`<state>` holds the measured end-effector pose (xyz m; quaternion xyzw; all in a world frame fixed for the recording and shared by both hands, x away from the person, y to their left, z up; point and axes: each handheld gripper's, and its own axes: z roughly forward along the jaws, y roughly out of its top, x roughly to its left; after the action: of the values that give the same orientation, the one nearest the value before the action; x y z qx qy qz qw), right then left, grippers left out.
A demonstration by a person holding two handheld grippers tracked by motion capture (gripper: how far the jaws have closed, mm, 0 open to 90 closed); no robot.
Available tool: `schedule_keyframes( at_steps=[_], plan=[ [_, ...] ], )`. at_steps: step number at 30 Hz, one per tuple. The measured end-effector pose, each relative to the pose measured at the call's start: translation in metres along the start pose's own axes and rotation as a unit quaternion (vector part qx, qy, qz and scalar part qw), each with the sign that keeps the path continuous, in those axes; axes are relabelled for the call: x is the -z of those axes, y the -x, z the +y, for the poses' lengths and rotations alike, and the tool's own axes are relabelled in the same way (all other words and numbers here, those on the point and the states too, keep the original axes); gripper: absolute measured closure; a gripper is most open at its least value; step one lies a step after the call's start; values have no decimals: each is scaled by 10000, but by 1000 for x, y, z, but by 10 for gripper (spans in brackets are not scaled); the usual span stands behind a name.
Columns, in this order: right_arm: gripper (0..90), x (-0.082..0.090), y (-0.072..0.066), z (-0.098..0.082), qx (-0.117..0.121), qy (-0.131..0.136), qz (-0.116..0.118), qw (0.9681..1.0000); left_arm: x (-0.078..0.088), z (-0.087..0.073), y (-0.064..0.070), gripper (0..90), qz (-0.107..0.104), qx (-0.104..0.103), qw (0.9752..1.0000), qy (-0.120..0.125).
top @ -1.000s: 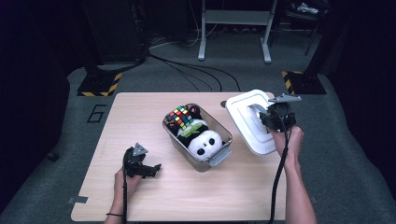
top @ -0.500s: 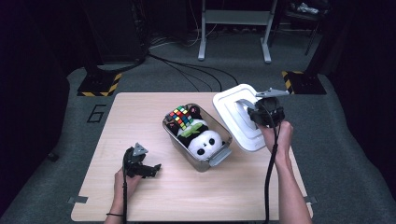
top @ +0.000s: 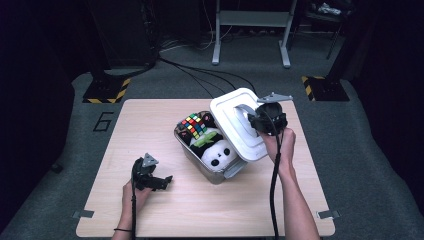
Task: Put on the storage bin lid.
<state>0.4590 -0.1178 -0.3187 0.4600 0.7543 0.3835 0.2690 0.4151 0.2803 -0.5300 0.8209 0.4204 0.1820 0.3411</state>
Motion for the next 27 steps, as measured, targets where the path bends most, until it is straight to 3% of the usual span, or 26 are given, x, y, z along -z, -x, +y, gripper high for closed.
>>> schedule_keyframes(
  at_steps=[17, 27],
  plan=[
    [673, -34, -55, 5, 137, -22, 490, 9987, 0, 0, -1, 1, -3, -45, 10000, -22],
    [673, -47, -82, 1, 158, -96, 656, 9977, -1, 0, 0, 1, 20, 5, 10000, 45]
  ],
)
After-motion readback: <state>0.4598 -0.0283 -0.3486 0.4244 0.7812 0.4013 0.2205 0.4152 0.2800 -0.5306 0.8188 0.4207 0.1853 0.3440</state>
